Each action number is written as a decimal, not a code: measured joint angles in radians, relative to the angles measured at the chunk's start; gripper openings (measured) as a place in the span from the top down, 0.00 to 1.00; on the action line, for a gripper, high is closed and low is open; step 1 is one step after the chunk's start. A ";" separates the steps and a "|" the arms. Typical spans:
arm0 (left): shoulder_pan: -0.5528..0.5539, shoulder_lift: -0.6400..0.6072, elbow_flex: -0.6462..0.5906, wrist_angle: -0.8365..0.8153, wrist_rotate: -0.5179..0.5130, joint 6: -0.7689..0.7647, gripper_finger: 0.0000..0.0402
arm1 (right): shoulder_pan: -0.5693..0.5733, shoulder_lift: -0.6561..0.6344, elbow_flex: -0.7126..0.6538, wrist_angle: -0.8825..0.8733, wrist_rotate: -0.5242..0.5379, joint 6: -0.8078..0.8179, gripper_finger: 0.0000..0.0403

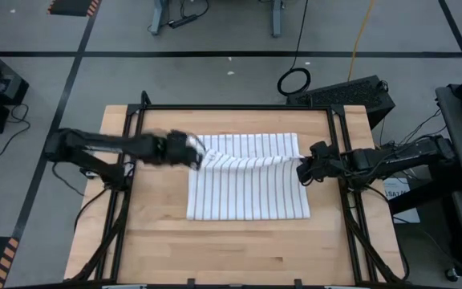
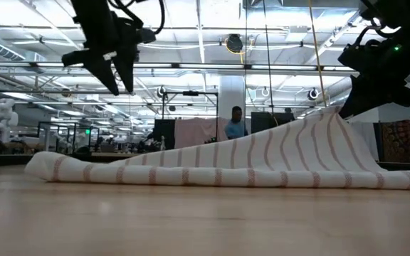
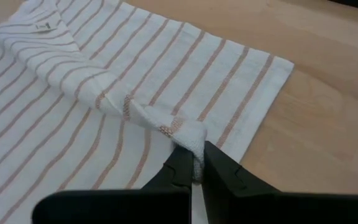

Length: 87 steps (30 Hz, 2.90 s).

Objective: Roll towel
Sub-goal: Roll the white towel

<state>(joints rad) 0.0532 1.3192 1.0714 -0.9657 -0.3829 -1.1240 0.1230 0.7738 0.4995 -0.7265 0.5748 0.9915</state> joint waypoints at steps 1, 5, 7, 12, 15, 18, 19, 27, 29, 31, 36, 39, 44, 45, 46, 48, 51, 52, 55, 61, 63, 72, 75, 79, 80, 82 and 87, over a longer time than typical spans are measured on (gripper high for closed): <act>0.065 -0.023 0.000 0.005 0.079 0.062 0.60 | 0.000 0.000 0.000 0.000 0.000 -0.006 0.99; 0.327 -0.037 -0.001 0.039 0.382 0.426 0.60 | 0.000 0.000 0.000 0.003 0.000 -0.010 0.99; 0.433 -0.013 -0.001 0.091 0.491 0.564 0.60 | 0.000 0.000 0.000 0.006 -0.002 -0.009 0.99; 0.570 0.087 -0.001 0.218 0.670 0.824 0.60 | 0.000 0.000 0.000 0.006 -0.010 0.042 0.99; 0.577 0.168 -0.001 0.242 0.750 0.952 0.59 | 0.000 0.000 0.000 0.005 -0.058 0.097 0.99; 0.574 0.264 -0.001 0.240 0.773 0.947 0.55 | 0.000 0.000 0.000 0.005 -0.087 0.154 0.99; 0.574 0.296 -0.001 0.241 0.773 0.910 0.53 | 0.000 0.000 0.000 0.005 -0.088 0.168 0.99; 0.566 0.417 -0.002 0.302 0.722 0.757 0.49 | 0.000 0.000 0.000 0.008 -0.113 0.202 0.99; 0.557 0.417 -0.001 0.349 0.660 0.755 0.49 | 0.000 0.000 0.000 0.010 -0.113 0.202 0.99; 0.552 0.418 -0.001 0.372 0.589 0.742 0.49 | 0.000 0.000 0.000 0.010 -0.113 0.202 0.99; 0.554 0.429 -0.001 0.387 0.562 0.707 0.49 | 0.000 0.000 0.000 0.011 -0.130 0.202 0.99; 0.550 0.429 -0.001 0.405 0.567 0.718 0.49 | 0.000 0.000 0.000 0.011 -0.133 0.202 0.99; 0.517 0.429 -0.001 0.436 0.591 0.750 0.49 | 0.000 0.000 0.000 -0.002 -0.132 0.202 0.99; 0.508 0.429 -0.001 0.433 0.563 0.749 0.49 | 0.000 0.000 0.000 -0.003 -0.132 0.202 0.99; 0.502 0.429 -0.001 0.431 0.542 0.743 0.49 | 0.000 0.000 0.000 -0.002 -0.132 0.202 0.99; 0.496 0.429 -0.001 0.426 0.522 0.715 0.49 | 0.000 0.000 0.000 -0.002 -0.132 0.202 0.99; 0.489 0.441 -0.014 0.451 0.493 0.676 0.49 | 0.000 0.000 0.000 -0.003 -0.128 0.202 0.99; 0.487 0.451 -0.024 0.463 0.485 0.663 0.49 | 0.000 0.000 0.000 -0.003 -0.125 0.202 0.99; 0.487 0.484 -0.045 0.485 0.475 0.631 0.49 | 0.000 0.000 0.000 -0.003 -0.106 0.206 0.99; 0.471 0.488 -0.043 0.509 0.469 0.635 0.52 | 0.000 0.000 0.000 -0.004 -0.100 0.209 0.99; 0.465 0.488 -0.040 0.508 0.470 0.636 0.54 | 0.000 0.000 0.000 -0.004 -0.097 0.209 0.99; 0.405 0.462 -0.034 0.475 0.480 0.586 0.58 | 0.000 0.000 0.000 -0.003 -0.099 0.209 0.99; 0.380 0.464 -0.034 0.476 0.461 0.583 0.58 | 0.000 0.000 0.000 -0.003 -0.099 0.209 0.99; 0.363 0.464 -0.034 0.482 0.404 0.582 0.58 | 0.000 0.000 0.000 -0.003 -0.100 0.208 0.99; 0.364 0.461 -0.034 0.482 0.395 0.581 0.58 | 0.000 0.000 0.000 -0.003 -0.102 0.208 0.99; 0.363 0.450 -0.034 0.476 0.384 0.581 0.58 | 0.000 0.000 0.000 -0.002 -0.103 0.206 0.99; 0.373 0.449 -0.034 0.479 0.377 0.588 0.58 | 0.000 0.000 0.000 -0.001 -0.104 0.205 0.99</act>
<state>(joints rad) 0.4265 1.7686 1.0378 -0.4864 -0.0059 -0.5360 0.1234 0.7734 0.4992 -0.7272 0.4709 1.1969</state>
